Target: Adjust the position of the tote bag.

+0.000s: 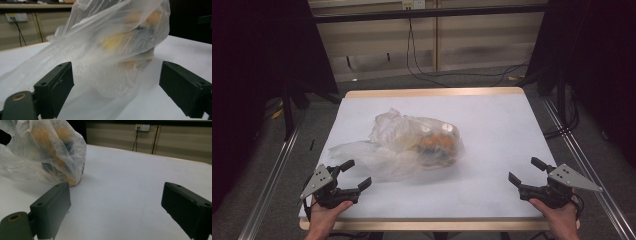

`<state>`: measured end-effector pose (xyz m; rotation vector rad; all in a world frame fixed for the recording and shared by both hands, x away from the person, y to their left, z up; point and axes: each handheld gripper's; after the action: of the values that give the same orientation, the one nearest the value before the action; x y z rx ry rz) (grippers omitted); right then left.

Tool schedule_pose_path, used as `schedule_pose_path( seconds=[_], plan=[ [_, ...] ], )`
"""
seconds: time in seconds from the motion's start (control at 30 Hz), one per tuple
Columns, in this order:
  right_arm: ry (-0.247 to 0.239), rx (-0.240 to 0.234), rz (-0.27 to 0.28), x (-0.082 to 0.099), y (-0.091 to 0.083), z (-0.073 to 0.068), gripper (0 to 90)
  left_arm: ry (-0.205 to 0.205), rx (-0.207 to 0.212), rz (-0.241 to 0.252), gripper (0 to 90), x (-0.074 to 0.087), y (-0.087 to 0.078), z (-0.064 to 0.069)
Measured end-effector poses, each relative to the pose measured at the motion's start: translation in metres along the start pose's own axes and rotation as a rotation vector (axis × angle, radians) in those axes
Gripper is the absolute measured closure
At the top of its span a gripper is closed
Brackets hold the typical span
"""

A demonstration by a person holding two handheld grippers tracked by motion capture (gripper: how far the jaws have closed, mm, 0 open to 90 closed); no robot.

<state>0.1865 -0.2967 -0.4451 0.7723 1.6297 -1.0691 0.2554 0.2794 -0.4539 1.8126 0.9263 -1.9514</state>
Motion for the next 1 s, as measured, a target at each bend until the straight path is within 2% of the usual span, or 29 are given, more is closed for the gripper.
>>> schedule_pose_path(
  seconds=[0.03, 0.1, 0.17, 0.23, 0.3, 0.5, 0.53, 0.67, 0.77, 0.8, 0.97, 1.0],
  plan=[
    [-0.003, -0.006, -0.006, 0.000, 0.001, 0.000, 8.2, 0.012, 0.004, -0.003, 12.6, 0.000, 0.000, -0.001],
    [-0.004, -0.006, -0.010, 0.000, 0.002, 0.001, 9.3, 0.002, 0.006, 0.003, 13.0, 0.000, 0.001, 0.000],
    [-0.003, -0.015, -0.011, 0.000, 0.002, 0.000, 11.4, 0.027, 0.008, 0.005, 14.6, -0.001, 0.001, 0.000],
    [-0.001, -0.025, -0.022, 0.000, 0.002, -0.001, 11.4, 0.010, 0.008, 0.003, 15.3, -0.001, 0.001, 0.001],
    [-0.009, -0.030, -0.028, 0.000, 0.003, -0.001, 13.4, 0.023, 0.017, -0.015, 15.9, -0.001, 0.001, -0.001],
    [-0.008, -0.048, -0.050, 0.000, 0.007, -0.001, 15.7, -0.023, 0.023, -0.008, 21.4, -0.002, 0.000, -0.004],
    [-0.006, -0.049, -0.051, 0.000, 0.007, -0.001, 15.9, -0.025, 0.011, -0.016, 22.1, -0.003, -0.001, -0.005],
    [-0.010, -0.063, -0.062, 0.000, 0.008, -0.002, 16.5, -0.054, 0.039, -0.027, 28.0, -0.006, -0.001, -0.006],
    [-0.011, -0.070, -0.067, 0.000, 0.010, -0.002, 17.1, -0.058, 0.067, -0.015, 32.7, -0.010, 0.000, -0.002],
    [-0.019, -0.075, -0.070, 0.000, 0.010, -0.002, 17.4, -0.041, 0.075, -0.021, 32.7, -0.011, 0.000, -0.002],
    [-0.031, -0.091, -0.087, 0.000, 0.013, -0.006, 17.3, -0.035, 0.090, -0.018, 34.6, -0.017, 0.001, 0.000],
    [-0.031, -0.096, -0.091, -0.001, 0.014, -0.007, 17.4, -0.046, 0.098, -0.015, 34.7, -0.017, 0.002, 0.001]
  ],
)
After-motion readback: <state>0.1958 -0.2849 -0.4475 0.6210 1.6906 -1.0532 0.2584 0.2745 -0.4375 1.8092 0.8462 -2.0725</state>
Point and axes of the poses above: each handheld gripper's, and its own axes: y roughly forward along the jaws, x roughly out of its underside, z roughly to its right, and after that the axes turned 4 degrees about y, right-handed
